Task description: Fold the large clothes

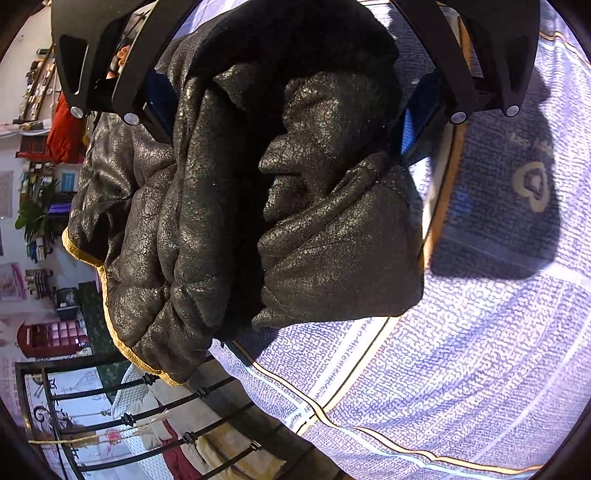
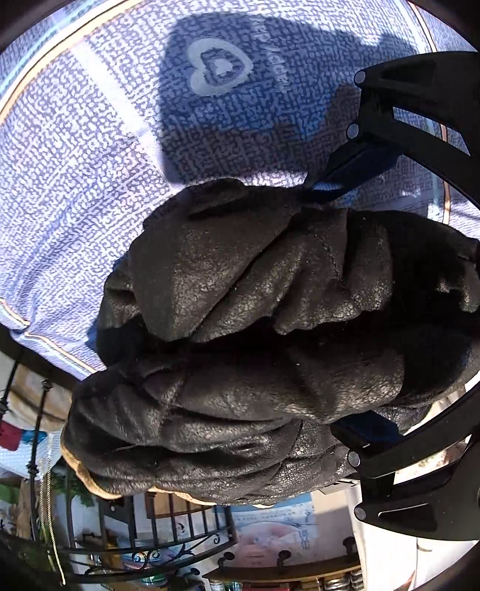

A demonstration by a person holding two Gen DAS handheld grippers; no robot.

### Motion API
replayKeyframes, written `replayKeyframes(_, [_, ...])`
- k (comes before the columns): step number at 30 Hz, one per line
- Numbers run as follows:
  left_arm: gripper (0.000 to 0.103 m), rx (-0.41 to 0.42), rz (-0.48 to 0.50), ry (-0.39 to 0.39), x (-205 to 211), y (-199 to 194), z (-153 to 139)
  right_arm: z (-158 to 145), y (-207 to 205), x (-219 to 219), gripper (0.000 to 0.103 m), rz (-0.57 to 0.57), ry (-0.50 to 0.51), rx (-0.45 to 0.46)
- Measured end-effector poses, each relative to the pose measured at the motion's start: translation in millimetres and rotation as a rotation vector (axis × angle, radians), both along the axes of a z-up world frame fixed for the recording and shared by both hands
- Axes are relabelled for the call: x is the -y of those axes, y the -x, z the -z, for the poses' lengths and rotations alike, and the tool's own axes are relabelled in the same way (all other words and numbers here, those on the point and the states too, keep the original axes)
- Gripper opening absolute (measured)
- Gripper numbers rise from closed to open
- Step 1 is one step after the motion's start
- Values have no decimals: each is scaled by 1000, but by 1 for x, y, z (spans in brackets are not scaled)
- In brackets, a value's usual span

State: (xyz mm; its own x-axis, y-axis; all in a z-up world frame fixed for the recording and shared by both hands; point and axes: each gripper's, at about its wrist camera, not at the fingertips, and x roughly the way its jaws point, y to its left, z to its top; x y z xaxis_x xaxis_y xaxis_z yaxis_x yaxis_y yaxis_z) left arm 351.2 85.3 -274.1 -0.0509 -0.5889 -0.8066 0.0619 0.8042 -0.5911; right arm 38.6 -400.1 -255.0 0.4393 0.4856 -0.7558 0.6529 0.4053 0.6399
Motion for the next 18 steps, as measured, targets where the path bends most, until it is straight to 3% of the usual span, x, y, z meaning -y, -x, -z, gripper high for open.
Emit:
replayKeyframes(4, [90, 43, -16, -13, 7, 4, -10, -4, 7, -10, 94, 51, -26, 19])
replayKeyframes(6, [73, 70, -20, -13, 9, 7, -23, -9, 10, -17, 83, 83, -35, 44])
replayKeyframes(8, [61, 100, -15, -12, 9, 11, -37, -18, 17, -25, 63, 99, -22, 71])
replayKeyframes(11, [50, 143, -18, -5, 9, 18, -58, -32, 27, -30, 52, 120, -30, 120])
replayKeyframes(18, [40, 319, -132, 72, -7, 40, -134, -86, 13, -45, 46, 52, 23, 204])
